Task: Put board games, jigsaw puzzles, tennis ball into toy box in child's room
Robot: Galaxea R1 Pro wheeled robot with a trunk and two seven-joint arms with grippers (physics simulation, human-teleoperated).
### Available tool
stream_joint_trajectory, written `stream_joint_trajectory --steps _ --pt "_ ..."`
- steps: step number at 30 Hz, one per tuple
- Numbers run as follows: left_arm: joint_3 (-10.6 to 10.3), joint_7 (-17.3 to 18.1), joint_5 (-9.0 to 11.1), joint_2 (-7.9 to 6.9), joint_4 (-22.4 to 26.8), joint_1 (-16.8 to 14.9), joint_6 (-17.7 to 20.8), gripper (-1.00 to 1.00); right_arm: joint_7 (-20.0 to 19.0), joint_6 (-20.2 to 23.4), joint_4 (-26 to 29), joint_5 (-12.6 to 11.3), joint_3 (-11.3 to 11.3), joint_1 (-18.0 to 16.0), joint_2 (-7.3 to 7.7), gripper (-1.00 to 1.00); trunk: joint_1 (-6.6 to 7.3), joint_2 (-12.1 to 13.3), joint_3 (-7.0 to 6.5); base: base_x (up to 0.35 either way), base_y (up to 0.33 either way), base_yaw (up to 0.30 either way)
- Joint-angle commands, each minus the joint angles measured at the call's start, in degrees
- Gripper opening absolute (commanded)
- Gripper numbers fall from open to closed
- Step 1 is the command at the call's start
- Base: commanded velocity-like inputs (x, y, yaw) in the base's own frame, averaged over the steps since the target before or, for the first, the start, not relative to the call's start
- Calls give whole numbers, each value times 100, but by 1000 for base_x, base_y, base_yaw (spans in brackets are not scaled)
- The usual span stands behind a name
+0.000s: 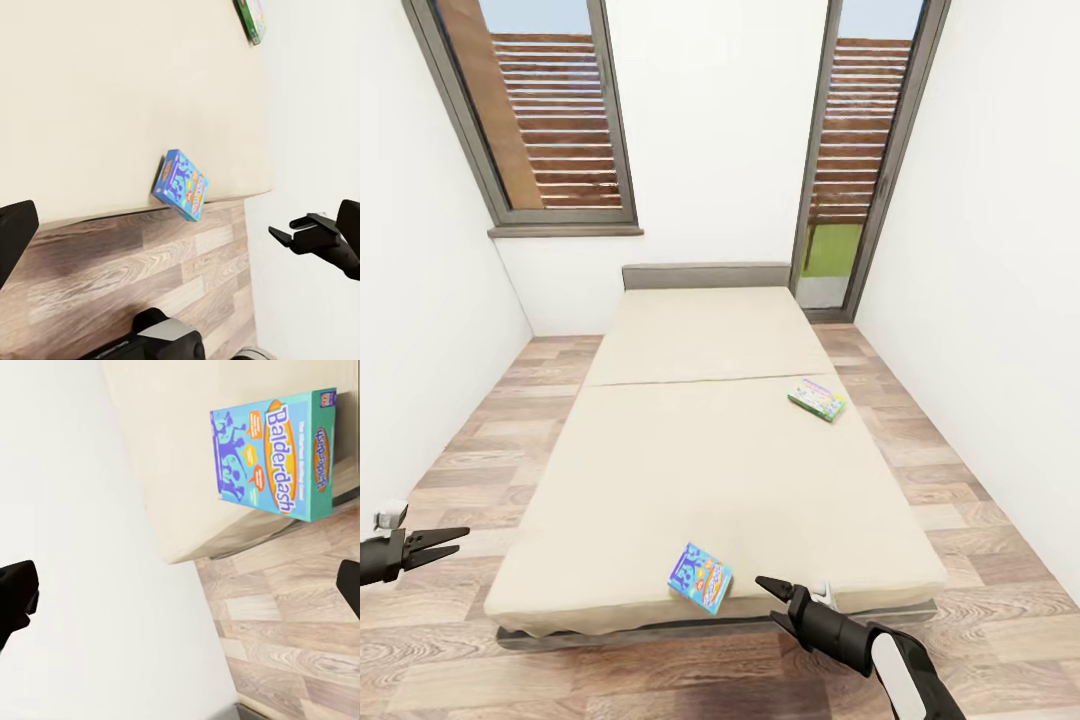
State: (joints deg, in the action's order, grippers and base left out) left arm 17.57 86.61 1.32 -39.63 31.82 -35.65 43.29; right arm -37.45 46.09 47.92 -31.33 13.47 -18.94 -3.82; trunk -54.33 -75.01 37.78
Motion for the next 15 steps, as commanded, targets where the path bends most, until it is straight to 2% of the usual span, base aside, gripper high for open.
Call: stream_joint_trajectory --steps 1,15 --pt "1 21 0 -1 -1 -3 63 100 -16 36 1 1 24 -4 -6 100 -23 -44 23 0 0 0" --pt "1 22 0 -1 -1 -4 71 100 -16 33 -1 -13 26 -4 -3 100 -330 -606 275 0 0 0"
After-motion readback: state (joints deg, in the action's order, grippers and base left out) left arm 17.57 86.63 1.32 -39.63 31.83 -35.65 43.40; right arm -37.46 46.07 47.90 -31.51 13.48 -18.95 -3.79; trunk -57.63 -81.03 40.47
